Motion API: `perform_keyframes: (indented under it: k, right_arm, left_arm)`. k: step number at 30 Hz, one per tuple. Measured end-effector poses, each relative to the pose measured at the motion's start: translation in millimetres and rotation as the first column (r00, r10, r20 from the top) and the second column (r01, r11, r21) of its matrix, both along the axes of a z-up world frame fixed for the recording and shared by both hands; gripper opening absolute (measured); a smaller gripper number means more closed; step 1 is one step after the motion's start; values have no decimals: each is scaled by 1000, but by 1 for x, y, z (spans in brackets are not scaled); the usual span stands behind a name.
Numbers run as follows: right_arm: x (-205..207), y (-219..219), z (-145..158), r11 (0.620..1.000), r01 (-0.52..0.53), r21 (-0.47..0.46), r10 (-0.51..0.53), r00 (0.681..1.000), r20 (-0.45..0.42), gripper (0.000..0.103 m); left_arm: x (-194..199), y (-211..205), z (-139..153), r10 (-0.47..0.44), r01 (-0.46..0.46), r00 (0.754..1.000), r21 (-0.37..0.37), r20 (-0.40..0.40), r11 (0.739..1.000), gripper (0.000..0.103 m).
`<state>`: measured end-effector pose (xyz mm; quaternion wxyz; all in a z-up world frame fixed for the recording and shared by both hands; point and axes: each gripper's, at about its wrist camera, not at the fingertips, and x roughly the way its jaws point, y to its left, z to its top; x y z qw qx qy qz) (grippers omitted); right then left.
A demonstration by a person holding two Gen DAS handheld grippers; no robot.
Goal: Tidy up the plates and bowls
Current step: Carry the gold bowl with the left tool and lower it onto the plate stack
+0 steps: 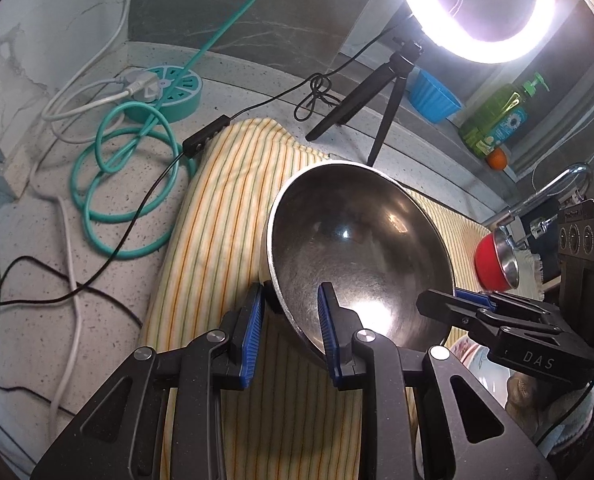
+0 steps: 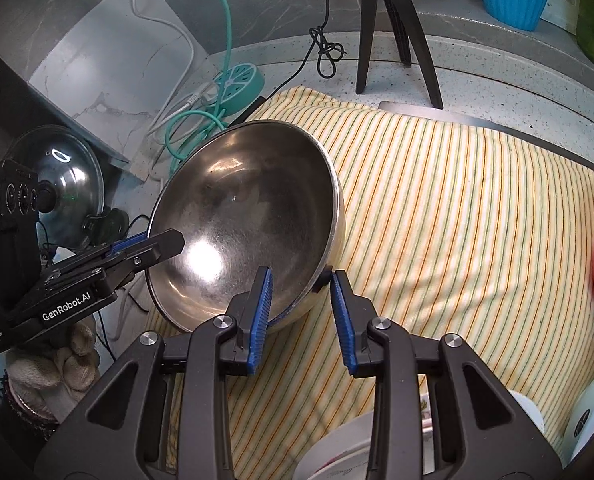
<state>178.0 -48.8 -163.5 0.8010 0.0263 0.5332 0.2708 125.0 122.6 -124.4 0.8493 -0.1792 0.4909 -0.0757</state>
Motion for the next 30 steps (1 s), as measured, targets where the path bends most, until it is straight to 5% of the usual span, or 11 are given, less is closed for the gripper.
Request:
perform_keyframes:
  k: [30]
  right_arm:
    - [-76,-8,-10,998,-58,-5,58,998,-37,32]
  left_arm:
    - [-81,-3,-7,30,-32,999,-38,-34,999,24]
